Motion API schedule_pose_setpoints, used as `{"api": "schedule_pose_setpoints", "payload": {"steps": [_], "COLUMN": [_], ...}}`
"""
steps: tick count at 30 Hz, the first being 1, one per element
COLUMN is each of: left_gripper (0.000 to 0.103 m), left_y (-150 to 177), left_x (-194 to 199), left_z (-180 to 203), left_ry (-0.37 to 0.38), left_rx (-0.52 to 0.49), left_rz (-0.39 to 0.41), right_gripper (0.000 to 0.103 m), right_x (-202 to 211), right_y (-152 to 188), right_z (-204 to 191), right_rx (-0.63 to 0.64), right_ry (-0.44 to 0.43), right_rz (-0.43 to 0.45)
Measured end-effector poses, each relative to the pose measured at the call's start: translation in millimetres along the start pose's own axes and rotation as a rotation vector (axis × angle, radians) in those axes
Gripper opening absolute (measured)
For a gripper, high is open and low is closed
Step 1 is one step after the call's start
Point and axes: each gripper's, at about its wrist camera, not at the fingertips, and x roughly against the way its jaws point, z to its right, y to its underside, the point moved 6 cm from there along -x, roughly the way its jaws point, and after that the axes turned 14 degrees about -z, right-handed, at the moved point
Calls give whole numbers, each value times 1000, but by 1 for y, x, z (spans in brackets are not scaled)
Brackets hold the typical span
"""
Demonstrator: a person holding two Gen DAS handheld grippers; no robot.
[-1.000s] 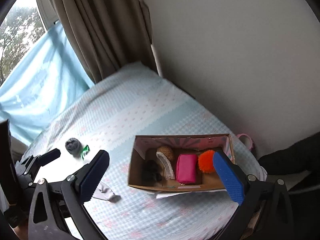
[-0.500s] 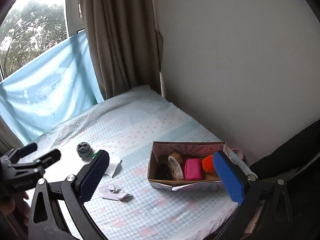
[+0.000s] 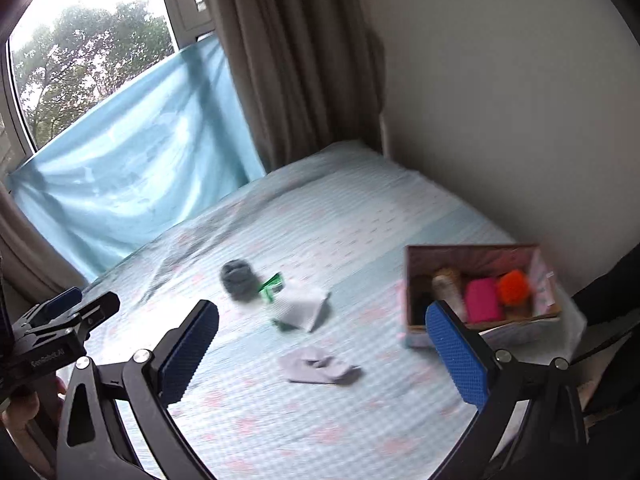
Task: Organize soft objects
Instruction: 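Move both grippers back toward the grey sock ball and white pad, then grasp the grey sock ball with the left gripper while the right grasps the white pad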
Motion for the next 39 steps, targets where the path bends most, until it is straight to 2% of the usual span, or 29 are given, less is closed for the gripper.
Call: {"api": "schedule_pose_setpoints", "payload": {"steps": [7, 12, 18, 27, 37, 39], "left_gripper": [103, 103, 102, 100, 99, 99], "left_y": [-19, -41, -69, -94, -101, -100], "left_x": [-54, -112, -186, -297, -394, -406], "left_z": [-43, -61, -67, -67, -65, -66], "left_ry": [-10, 15, 15, 18, 2, -8], "left_rx": [45, 74, 62, 23, -33, -43], "left_rz": [-48, -129, -199, -293, -389, -401], "right_gripper": [103, 103, 103, 103, 103, 96], "right_x": [-75, -137, -213, -322, -404, -414], "right_y": [-13, -27, -42, -51, -42, -40], "right_z": [-26, -28, -17, -1, 7, 7], "right_rx": [-45, -123, -228, -300, -351, -353], "right_ry": [-54, -83, -70, -33, -2, -5], "right_rz": [-78, -139, -225, -361, -479, -502]}}
